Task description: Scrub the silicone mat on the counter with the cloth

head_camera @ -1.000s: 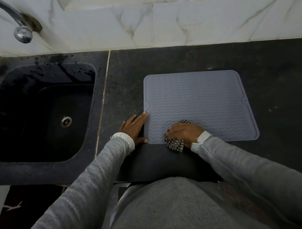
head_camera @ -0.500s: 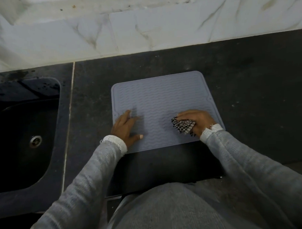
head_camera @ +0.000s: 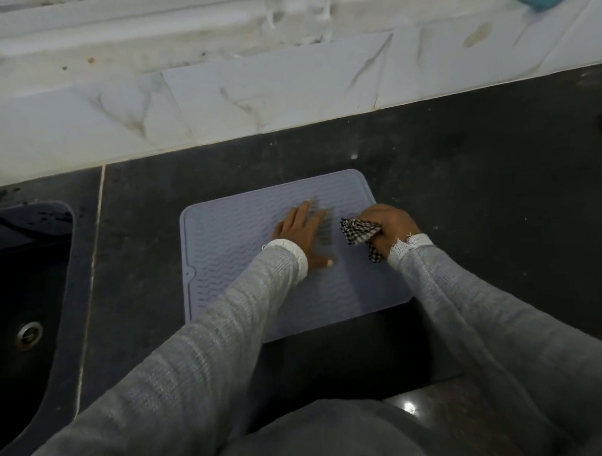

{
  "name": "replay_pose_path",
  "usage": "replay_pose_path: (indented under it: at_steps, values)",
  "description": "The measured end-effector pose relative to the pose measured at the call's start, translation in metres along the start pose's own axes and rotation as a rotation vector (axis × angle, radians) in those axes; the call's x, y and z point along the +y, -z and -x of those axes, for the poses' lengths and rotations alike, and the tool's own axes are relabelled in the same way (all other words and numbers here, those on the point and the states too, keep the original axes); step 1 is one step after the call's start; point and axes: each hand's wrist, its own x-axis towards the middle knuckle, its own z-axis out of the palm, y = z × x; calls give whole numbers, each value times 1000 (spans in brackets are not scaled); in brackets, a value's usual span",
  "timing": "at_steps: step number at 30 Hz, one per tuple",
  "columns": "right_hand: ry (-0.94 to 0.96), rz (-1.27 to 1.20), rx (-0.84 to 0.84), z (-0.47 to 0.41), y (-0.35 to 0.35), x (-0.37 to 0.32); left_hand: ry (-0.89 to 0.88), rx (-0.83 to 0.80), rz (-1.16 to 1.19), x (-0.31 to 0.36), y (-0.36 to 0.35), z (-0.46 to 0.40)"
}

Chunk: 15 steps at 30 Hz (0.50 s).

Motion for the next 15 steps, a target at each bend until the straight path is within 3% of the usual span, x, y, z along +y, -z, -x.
replay_pose_path:
  at_steps: [15]
  values:
    - [-71, 231, -237, -100, 24, 2, 70, -205, -164, 19, 22, -66]
